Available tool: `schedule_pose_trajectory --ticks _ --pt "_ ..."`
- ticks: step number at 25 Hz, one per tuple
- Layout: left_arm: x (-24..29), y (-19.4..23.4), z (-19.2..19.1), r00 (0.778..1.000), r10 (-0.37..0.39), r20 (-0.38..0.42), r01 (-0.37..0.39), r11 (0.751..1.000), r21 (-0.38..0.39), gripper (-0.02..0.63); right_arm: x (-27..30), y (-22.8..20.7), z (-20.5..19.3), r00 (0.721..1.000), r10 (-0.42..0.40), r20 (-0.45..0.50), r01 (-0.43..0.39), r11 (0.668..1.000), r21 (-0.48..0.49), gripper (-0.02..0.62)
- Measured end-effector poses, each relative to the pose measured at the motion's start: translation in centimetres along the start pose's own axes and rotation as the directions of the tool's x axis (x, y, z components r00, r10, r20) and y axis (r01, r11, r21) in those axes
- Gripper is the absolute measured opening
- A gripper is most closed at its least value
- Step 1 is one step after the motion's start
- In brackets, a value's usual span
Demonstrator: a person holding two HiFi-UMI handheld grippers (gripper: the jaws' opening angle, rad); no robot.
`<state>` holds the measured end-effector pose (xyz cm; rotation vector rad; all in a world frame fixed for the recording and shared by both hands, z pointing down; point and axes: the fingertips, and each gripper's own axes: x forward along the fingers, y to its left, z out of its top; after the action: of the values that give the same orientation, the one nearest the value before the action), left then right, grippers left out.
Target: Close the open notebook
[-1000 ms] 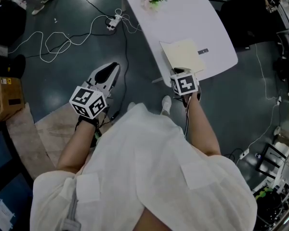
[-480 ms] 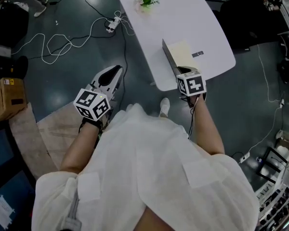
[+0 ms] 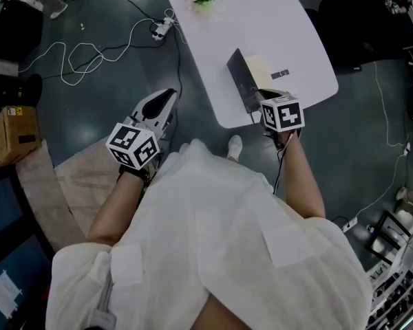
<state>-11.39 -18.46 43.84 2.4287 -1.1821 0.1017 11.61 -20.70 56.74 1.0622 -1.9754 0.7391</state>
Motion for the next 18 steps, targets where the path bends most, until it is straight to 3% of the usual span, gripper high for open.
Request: schedule_pose_trajectory --ticks 18 --pt "3.3 -2.2 -1.0 0.998 0.060 -0.027 -0.061 0.998 -0.013 0.034 1.8 -7.7 -2.3 0.996 0.083 -0.021 -0.081 0.993 0.090 0.034"
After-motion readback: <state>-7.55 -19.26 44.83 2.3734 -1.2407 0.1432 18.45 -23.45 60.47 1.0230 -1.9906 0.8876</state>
